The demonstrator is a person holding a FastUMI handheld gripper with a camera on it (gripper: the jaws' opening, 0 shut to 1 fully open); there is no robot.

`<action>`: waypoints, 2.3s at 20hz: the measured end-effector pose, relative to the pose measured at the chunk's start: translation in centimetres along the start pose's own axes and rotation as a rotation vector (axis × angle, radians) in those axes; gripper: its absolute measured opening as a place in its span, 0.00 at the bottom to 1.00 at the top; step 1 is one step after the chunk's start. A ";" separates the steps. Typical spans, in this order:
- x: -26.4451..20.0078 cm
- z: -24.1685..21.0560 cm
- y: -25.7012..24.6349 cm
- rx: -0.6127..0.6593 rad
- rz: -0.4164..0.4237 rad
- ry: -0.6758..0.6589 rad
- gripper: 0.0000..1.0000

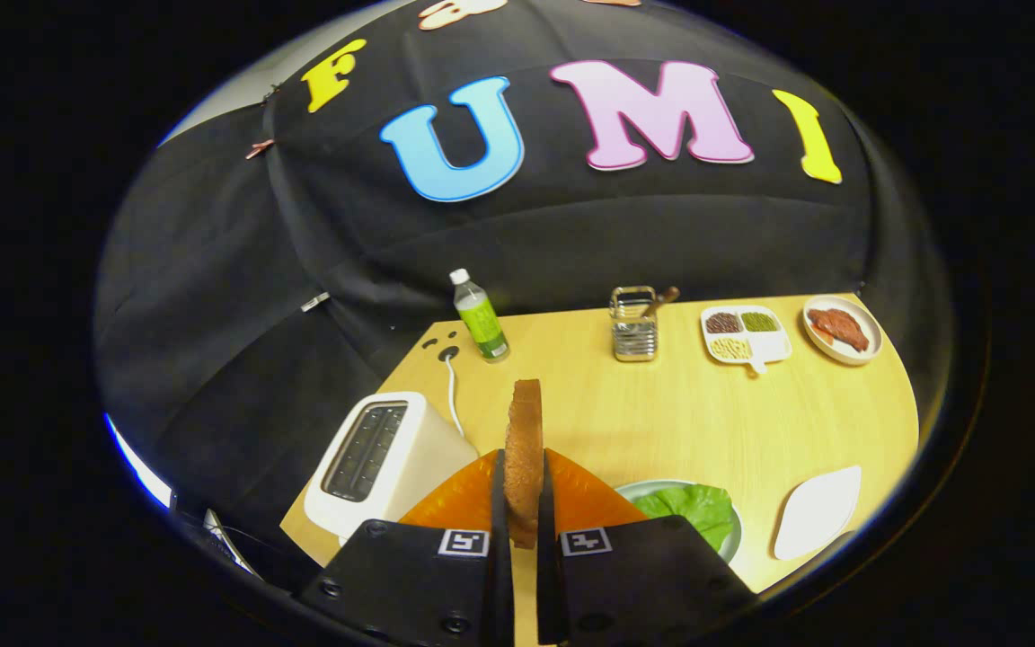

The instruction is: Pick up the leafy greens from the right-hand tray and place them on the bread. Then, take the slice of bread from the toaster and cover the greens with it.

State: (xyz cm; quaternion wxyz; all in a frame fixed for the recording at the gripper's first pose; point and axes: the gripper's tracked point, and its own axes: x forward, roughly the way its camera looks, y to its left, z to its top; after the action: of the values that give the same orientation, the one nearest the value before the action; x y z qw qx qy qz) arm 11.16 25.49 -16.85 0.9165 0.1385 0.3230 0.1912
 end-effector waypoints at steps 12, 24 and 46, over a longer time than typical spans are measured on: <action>1.3 -7.7 -8.2 0.199 -0.058 0.131 0.14; 1.0 -11.8 -16.4 0.146 -0.189 0.189 0.69; -22.1 12.1 -21.6 -0.169 -0.181 -0.403 0.99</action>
State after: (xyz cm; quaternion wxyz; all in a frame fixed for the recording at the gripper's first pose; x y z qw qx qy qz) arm 8.74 -5.04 -3.99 0.9842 0.0672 0.1274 0.1031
